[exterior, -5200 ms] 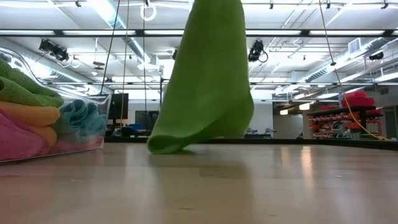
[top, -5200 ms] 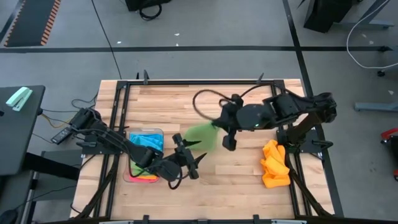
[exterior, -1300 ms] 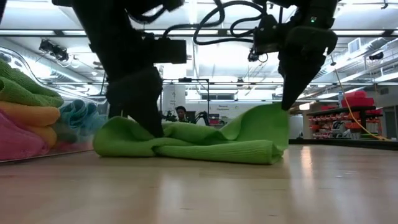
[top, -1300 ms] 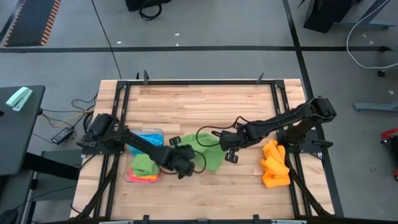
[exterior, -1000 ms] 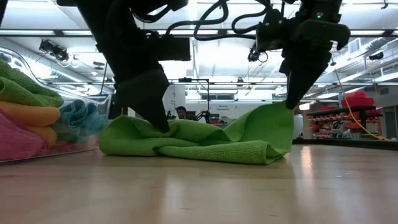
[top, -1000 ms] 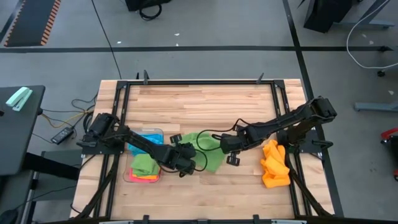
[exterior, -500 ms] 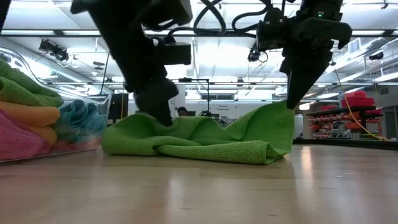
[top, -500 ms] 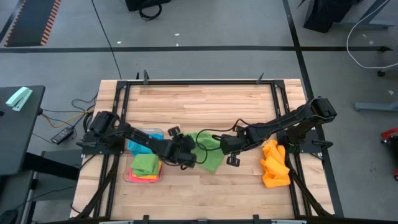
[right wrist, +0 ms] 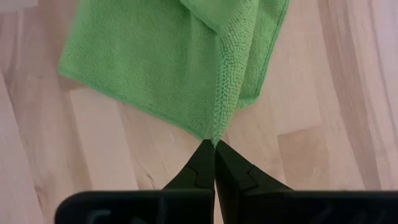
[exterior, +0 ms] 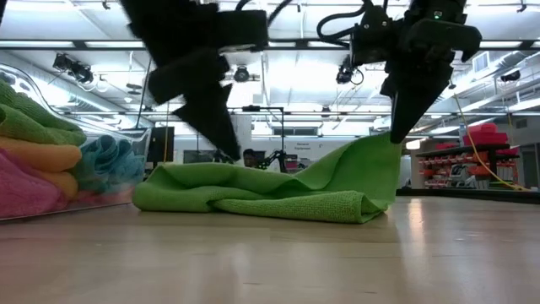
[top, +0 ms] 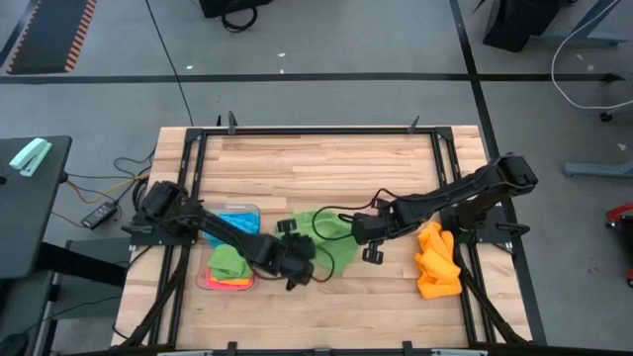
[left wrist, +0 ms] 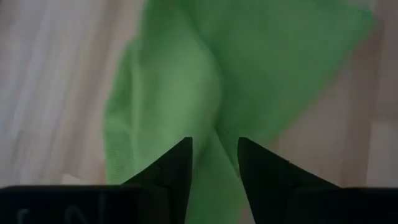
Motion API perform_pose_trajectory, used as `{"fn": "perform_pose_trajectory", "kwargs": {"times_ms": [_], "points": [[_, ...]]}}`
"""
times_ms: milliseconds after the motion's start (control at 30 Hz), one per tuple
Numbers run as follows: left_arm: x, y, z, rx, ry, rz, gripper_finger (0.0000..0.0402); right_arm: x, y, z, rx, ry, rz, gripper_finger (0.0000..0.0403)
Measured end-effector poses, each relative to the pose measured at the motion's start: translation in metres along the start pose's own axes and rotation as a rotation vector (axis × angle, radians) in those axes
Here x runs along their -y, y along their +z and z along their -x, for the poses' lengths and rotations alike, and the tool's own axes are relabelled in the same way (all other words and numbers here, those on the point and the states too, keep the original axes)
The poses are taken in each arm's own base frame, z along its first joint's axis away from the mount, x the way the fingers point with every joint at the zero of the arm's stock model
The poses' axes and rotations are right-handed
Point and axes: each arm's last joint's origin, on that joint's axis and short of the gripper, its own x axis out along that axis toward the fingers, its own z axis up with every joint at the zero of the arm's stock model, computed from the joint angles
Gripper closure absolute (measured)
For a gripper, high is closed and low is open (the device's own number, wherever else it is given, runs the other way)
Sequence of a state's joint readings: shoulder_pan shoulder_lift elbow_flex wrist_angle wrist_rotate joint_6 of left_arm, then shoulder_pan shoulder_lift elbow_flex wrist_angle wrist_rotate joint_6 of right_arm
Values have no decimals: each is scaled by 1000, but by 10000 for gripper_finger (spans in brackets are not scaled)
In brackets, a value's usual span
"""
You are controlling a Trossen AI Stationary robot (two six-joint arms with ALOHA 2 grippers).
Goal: Fold microfiber towels
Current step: Fold the green microfiber cloth
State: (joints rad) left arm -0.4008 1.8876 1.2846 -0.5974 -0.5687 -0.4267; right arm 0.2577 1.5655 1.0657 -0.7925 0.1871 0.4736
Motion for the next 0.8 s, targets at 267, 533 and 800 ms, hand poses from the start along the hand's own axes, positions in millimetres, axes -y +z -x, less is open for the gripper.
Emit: {"fn": "perform_pose_trajectory", "kwargs": {"times_ms": [267, 533, 800], "points": [[31, -24, -21, -72, 11, -181, 258, 1, 0, 5, 18, 9, -1, 397], [12, -19, -41, -90, 116, -121, 277, 1, 1, 5, 28, 14, -5, 397], [16, -2, -29, -19, 68, -93, 272, 0, 1, 5, 29, 18, -7, 397]]}}
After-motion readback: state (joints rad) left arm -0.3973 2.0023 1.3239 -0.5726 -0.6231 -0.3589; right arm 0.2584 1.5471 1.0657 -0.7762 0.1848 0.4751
